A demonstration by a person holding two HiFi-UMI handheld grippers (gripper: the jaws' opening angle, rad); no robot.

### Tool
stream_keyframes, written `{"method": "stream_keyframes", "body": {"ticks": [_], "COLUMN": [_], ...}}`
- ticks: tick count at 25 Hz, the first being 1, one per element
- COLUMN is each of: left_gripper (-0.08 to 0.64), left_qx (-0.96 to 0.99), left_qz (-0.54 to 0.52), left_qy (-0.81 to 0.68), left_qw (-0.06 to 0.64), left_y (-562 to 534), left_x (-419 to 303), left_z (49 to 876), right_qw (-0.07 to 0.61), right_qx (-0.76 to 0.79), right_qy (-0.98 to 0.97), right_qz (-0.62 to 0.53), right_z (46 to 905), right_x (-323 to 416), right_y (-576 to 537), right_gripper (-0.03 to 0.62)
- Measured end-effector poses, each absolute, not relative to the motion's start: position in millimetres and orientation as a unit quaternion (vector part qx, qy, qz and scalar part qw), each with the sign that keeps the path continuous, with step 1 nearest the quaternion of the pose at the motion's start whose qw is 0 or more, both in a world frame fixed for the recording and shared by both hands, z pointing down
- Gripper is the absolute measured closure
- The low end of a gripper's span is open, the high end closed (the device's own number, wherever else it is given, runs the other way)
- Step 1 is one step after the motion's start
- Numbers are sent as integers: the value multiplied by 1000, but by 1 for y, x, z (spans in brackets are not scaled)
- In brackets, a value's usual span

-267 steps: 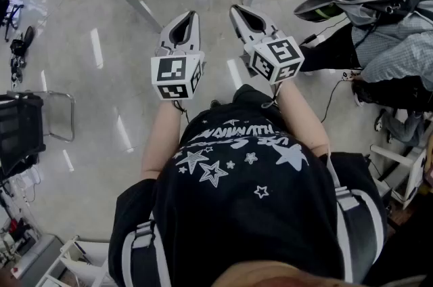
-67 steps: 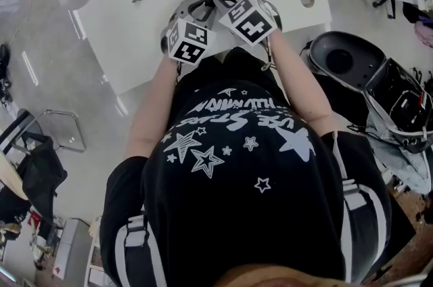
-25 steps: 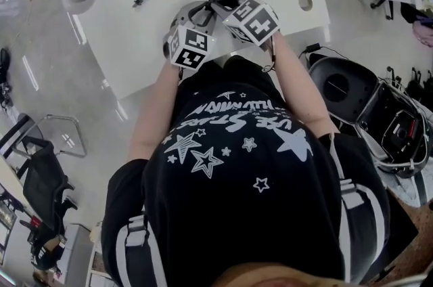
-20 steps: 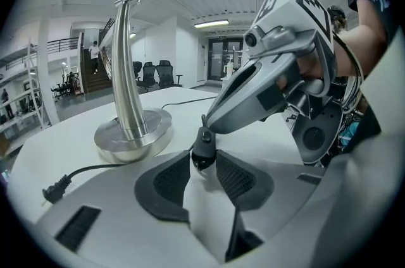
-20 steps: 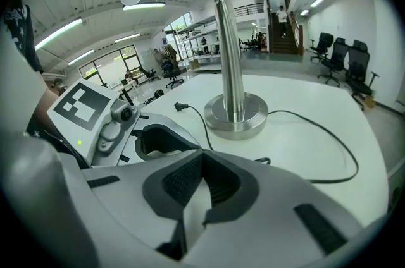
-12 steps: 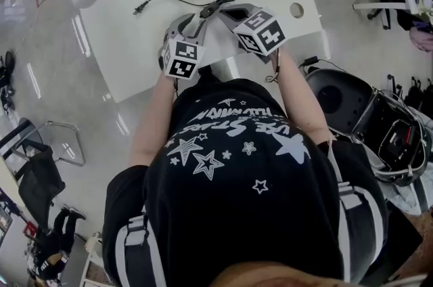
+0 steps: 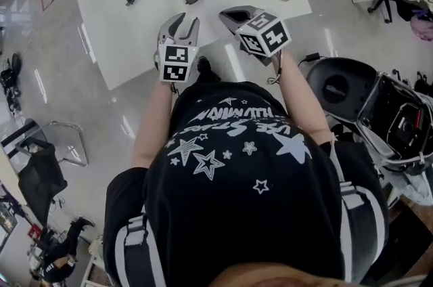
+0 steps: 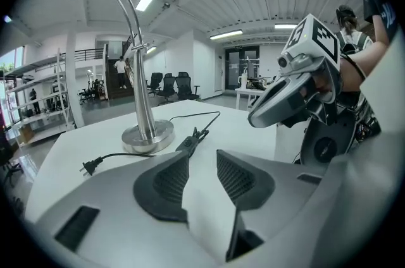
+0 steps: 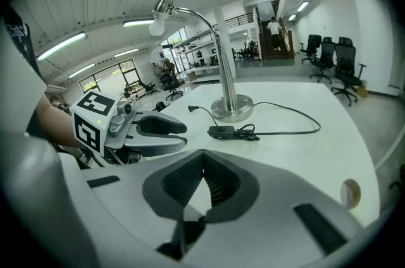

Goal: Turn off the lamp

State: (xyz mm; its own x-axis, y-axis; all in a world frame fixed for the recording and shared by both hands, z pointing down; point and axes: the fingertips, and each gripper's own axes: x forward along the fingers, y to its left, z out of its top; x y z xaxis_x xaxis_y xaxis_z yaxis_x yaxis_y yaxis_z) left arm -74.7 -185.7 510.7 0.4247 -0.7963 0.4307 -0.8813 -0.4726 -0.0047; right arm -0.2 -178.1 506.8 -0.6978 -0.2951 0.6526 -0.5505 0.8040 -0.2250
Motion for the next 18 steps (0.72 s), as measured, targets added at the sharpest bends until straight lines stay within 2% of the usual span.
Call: {"method": "stream_keyframes", "body": {"ticks": [10,18], "left_gripper": [433,436], "left_qx": [833,821], "left_qz": [132,86], "left_qy": [-530,-560], "left_qw": [88,71], "left_y": [-109,-57], "left_x": [-9,10], "left_z": [453,411], "right_qw": [257,238], "right_qx": [242,215], "right_qy": [-914,-928], "right_qz": [201,192], "right_z": [478,473], "right_x": [66,87], "right_y": [-106,-60], "right_gripper": [588,587]}}
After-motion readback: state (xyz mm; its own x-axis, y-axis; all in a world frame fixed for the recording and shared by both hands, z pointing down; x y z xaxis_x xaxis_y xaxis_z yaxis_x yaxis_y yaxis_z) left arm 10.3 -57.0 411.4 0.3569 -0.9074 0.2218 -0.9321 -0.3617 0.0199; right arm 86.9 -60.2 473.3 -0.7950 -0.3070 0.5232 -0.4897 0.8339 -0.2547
